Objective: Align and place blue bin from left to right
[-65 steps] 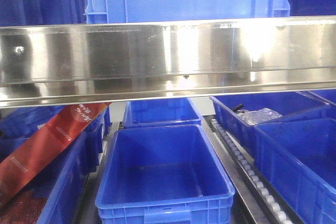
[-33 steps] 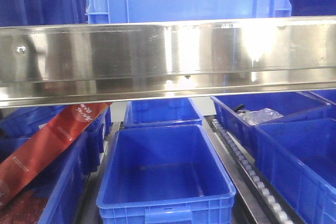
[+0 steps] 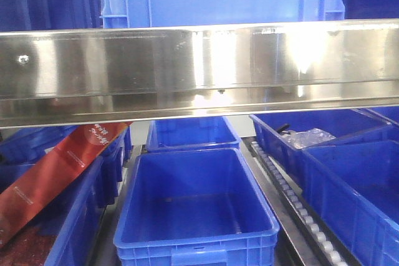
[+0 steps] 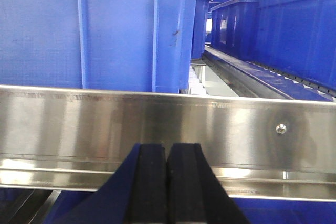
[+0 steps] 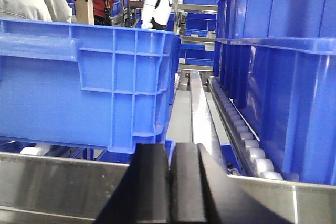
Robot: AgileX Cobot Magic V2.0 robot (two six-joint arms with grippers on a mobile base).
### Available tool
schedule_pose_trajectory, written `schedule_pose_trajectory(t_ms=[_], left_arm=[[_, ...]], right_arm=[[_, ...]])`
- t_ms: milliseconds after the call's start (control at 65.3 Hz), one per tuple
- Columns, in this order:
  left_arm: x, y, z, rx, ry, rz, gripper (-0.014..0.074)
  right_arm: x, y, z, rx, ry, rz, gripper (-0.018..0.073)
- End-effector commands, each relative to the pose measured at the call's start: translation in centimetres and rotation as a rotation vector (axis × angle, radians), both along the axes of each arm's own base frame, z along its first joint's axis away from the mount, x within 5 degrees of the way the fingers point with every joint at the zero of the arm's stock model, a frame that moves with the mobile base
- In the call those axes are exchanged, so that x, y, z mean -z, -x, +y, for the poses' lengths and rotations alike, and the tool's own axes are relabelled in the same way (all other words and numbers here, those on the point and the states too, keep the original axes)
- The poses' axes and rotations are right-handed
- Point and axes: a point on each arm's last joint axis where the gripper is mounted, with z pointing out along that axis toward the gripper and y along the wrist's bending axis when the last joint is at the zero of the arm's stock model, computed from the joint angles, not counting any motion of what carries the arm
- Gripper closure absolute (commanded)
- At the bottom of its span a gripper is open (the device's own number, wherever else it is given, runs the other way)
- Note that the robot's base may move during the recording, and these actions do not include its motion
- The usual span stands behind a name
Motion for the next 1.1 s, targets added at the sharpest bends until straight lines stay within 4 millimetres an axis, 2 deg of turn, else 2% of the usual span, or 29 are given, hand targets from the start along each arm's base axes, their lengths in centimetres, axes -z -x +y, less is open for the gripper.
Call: schedule_pose_trajectory(t_ms=[0, 567, 659, 797, 950, 1057, 1088], left_arm=[[-0.3, 0.1, 0.0, 0.000, -0.010, -0.027, 0.0708], [-0.3, 0.1, 0.0, 0.000, -0.010, -0.027, 0.0708], [-0.3, 0.1, 0.0, 0.000, -0.010, -0.027, 0.0708], [-0.3, 0.1, 0.0, 0.000, -0.010, -0.027, 0.0708], [-0.3, 0.1, 0.0, 0.000, -0.010, -0.027, 0.0708], [-0.3, 0.1, 0.0, 0.000, -0.010, -0.027, 0.0708], [-0.3, 0.1, 0.0, 0.000, -0.010, -0.027, 0.0708]], right_arm=[[-0.4, 0.1, -0.1, 0.007, 0.010, -0.040, 0.0629], [-0.3, 0.2, -0.1, 0.007, 0.010, -0.041, 0.0629], [0.2, 0.2, -0.2, 0.022, 0.015, 0.016, 0.0629], [1.8, 1.4, -1.2, 0.136, 0.014, 0.078, 0.0629], [5.4, 3.1, -1.9, 0.253, 0.011, 0.044, 0.0629], [8.0, 3.7, -1.8, 0.266, 0.011, 0.031, 0.0629], [8.1, 3.9, -1.8, 0.266, 0.012, 0.021, 0.0629]])
